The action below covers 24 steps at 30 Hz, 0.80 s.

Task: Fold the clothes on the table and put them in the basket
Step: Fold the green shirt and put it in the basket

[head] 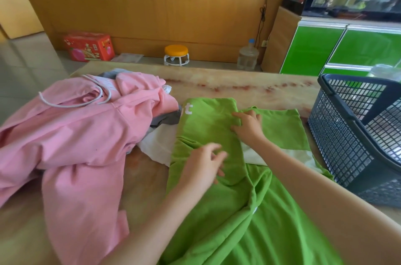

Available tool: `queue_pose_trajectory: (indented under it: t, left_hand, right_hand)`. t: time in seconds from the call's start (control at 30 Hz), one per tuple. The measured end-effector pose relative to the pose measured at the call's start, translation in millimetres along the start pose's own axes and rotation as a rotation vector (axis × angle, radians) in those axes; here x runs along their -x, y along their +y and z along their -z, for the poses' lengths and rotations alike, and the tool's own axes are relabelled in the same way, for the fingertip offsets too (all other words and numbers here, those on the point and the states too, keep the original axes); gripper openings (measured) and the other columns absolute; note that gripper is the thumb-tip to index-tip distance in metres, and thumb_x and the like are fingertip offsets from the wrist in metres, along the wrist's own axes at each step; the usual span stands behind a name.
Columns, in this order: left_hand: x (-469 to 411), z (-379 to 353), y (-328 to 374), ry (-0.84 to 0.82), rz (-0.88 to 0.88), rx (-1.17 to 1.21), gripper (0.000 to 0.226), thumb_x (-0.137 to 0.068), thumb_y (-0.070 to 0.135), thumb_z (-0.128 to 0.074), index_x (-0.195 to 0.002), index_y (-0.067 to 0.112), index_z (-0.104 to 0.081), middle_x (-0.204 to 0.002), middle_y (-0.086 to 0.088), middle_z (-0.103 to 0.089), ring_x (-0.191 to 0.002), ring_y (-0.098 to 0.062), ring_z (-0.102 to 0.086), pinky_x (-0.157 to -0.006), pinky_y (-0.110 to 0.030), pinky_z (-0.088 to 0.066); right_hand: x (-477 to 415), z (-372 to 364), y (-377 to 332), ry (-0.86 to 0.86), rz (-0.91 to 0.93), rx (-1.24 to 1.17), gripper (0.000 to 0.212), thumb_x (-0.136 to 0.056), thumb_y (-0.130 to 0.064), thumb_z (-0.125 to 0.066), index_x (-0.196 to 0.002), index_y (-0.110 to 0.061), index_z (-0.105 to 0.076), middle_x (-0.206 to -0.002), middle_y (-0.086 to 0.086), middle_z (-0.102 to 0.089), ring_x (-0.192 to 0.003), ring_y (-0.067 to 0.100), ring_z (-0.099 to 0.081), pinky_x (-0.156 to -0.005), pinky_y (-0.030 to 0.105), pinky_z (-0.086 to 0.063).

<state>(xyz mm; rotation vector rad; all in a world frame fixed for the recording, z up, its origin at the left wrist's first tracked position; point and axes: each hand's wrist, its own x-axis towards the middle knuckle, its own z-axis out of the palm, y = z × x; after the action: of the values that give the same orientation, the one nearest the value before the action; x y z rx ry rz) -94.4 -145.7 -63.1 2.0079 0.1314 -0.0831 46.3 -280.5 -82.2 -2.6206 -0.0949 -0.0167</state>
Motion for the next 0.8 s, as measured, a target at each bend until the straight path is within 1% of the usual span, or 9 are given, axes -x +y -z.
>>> queue_pose_trajectory:
  t: [0.1,0.2,0.27,0.33,0.4,0.47,0.53,0.63,0.8]
  left_hand:
    - [-9.9,42.5,-28.0,0.282,-0.004,-0.254,0.036,-0.091,0.028,-0.060,-0.124,0.016,-0.056,-0.102,0.000,-0.063,-0.090,-0.021,-0.061,-0.081,-0.034,-0.046]
    - [-2.6,60.2,-57.8,0.266,0.159,-0.257,0.041,-0.090,0.035,-0.061,-0.122,0.011,-0.053,-0.117,-0.008,-0.062,-0.107,-0.024,-0.058,-0.086,-0.032,-0.043]
    - [4.1,58.9,-70.2,0.212,0.208,-0.235,0.043,-0.089,0.040,-0.060,-0.119,0.010,-0.055,-0.114,-0.005,-0.065,-0.109,-0.023,-0.058,-0.083,-0.029,-0.042]
    - [2.7,57.9,-78.0,0.204,0.212,-0.210,0.040,-0.087,0.046,-0.060,-0.105,0.011,-0.064,-0.103,-0.004,-0.068,-0.101,-0.022,-0.062,-0.078,-0.030,-0.044]
    - [-2.0,61.0,-82.8,0.169,0.182,-0.228,0.040,-0.084,0.050,-0.061,-0.078,0.012,-0.066,-0.078,-0.002,-0.068,-0.079,-0.019,-0.063,-0.065,-0.031,-0.043]
    - [-1.1,65.1,-83.0,0.132,0.161,-0.233,0.049,-0.082,0.047,-0.065,-0.052,0.014,-0.045,-0.048,0.006,-0.047,-0.051,-0.013,-0.048,-0.050,-0.030,-0.029]
    - [4.2,67.6,-84.0,0.111,0.155,-0.243,0.053,-0.081,0.044,-0.068,-0.048,0.017,-0.035,-0.040,0.007,-0.033,-0.042,-0.009,-0.036,-0.046,-0.027,-0.021]
    - [15.4,68.3,-89.0,0.119,0.119,-0.310,0.052,-0.082,0.045,-0.066,-0.052,0.015,-0.036,-0.045,0.004,-0.036,-0.045,-0.012,-0.035,-0.046,-0.025,-0.020]
    - [24.8,64.1,-94.5,0.085,0.120,-0.360,0.055,-0.085,0.047,-0.062,-0.052,0.014,-0.032,-0.048,0.002,-0.036,-0.046,-0.015,-0.035,-0.048,-0.027,-0.022]
  right_hand:
    - [-2.7,3.0,-19.9,0.000,0.079,-0.015,0.048,-0.092,-0.029,-0.060,-0.138,-0.024,-0.049,-0.143,0.006,-0.040,-0.130,0.029,-0.027,-0.108,0.037,-0.021]
    - [-12.3,-4.5,-46.6,-0.042,0.150,-0.010,0.052,-0.091,-0.037,-0.059,-0.140,-0.027,-0.045,-0.150,0.000,-0.036,-0.137,0.027,-0.020,-0.109,0.041,-0.019]
    - [-22.8,-11.6,-66.3,-0.059,0.161,-0.034,0.055,-0.092,-0.040,-0.058,-0.142,-0.027,-0.043,-0.151,0.001,-0.037,-0.138,0.026,-0.020,-0.108,0.039,-0.019]
    - [-34.4,-17.8,-85.7,-0.089,0.150,-0.058,0.056,-0.092,-0.043,-0.056,-0.144,-0.027,-0.040,-0.146,0.005,-0.043,-0.138,0.025,-0.021,-0.104,0.035,-0.022]
    - [-47.8,-24.3,-101.4,-0.127,0.123,-0.061,0.058,-0.092,-0.046,-0.054,-0.144,-0.027,-0.039,-0.141,0.007,-0.047,-0.137,0.025,-0.022,-0.101,0.032,-0.023]
    - [-59.8,-32.9,-112.0,-0.157,0.103,0.027,0.057,-0.091,-0.049,-0.055,-0.140,-0.024,-0.044,-0.139,0.006,-0.049,-0.134,0.027,-0.026,-0.101,0.032,-0.023]
    - [-67.6,-41.8,-117.7,-0.119,0.106,0.147,0.045,-0.087,-0.048,-0.060,-0.124,-0.020,-0.059,-0.127,0.007,-0.057,-0.126,0.028,-0.033,-0.098,0.033,-0.023]
    - [-74.2,-54.1,-118.0,0.050,0.144,0.139,0.031,-0.081,-0.041,-0.069,-0.103,-0.018,-0.067,-0.107,0.007,-0.064,-0.117,0.025,-0.038,-0.101,0.036,-0.019]
    - [-69.8,-75.7,-102.7,0.089,0.082,-0.021,0.038,-0.082,-0.038,-0.069,-0.114,-0.018,-0.064,-0.111,0.010,-0.064,-0.121,0.026,-0.037,-0.107,0.037,-0.014]
